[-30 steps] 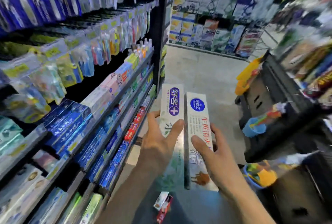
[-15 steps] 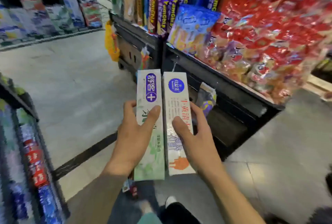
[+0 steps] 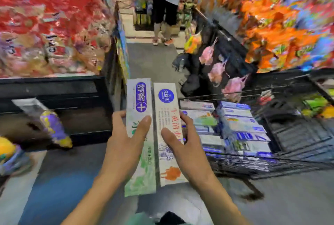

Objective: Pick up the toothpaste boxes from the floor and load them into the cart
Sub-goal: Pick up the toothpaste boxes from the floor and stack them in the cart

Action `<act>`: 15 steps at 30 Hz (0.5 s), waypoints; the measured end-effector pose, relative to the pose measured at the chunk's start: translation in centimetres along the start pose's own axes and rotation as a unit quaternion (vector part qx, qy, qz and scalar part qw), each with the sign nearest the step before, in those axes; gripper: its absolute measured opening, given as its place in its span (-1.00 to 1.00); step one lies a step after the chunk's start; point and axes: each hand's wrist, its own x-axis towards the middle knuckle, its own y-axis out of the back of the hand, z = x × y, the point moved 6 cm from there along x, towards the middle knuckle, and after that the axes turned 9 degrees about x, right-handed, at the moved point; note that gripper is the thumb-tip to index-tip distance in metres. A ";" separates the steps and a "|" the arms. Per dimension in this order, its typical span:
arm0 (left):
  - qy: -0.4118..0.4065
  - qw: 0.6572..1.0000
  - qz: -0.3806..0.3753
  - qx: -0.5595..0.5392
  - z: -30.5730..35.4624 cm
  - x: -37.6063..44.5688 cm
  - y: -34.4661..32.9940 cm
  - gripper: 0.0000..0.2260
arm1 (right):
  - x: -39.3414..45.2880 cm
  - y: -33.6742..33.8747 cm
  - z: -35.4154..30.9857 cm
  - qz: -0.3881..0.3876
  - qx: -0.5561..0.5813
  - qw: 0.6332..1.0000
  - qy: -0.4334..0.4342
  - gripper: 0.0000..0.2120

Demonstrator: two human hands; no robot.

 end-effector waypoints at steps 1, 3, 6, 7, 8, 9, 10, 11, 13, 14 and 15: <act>0.000 1.000 -0.022 0.001 0.6 0.6 -2.9 -0.56 | 0.6 2.9 -0.1 0.024 0.003 1.000 -0.005 -0.55; -0.001 0.998 -0.060 0.003 1.6 1.6 -8.2 -0.54 | 1.6 7.9 -0.2 0.072 0.009 0.997 -0.011 -0.54; -0.006 0.994 -0.111 0.019 3.1 2.8 -14.6 -0.58 | 2.4 13.8 -0.4 0.133 0.002 0.991 -0.004 -0.53; -0.006 0.991 -0.130 0.024 3.4 3.2 -16.5 -0.62 | 2.5 15.4 -0.4 0.153 0.004 0.988 -0.005 -0.52; -0.006 0.989 -0.148 0.027 3.8 3.5 -18.3 -0.64 | 2.7 16.9 -0.2 0.172 0.002 0.985 -0.004 -0.50; -0.008 0.986 -0.165 0.030 4.1 3.7 -19.8 -0.65 | 2.8 18.1 -0.1 0.185 -0.001 0.983 -0.003 -0.46; -0.010 0.983 -0.184 0.028 4.5 3.9 -21.2 -0.64 | 3.0 19.2 0.0 0.197 -0.003 0.980 -0.005 -0.43; -0.009 0.979 -0.201 0.022 4.7 4.2 -22.6 -0.60 | 3.1 20.2 0.1 0.208 0.001 0.978 -0.009 -0.43; -0.003 0.972 -0.233 0.013 4.9 4.7 -24.8 -0.55 | 3.5 21.9 0.1 0.234 0.014 0.972 -0.015 -0.44; 0.000 0.968 -0.249 0.015 5.0 5.0 -25.8 -0.57 | 3.7 22.6 0.1 0.247 0.016 0.969 -0.015 -0.44; 0.001 0.965 -0.263 0.020 5.0 5.4 -26.7 -0.60 | 4.0 23.3 0.1 0.260 0.017 0.965 -0.015 -0.44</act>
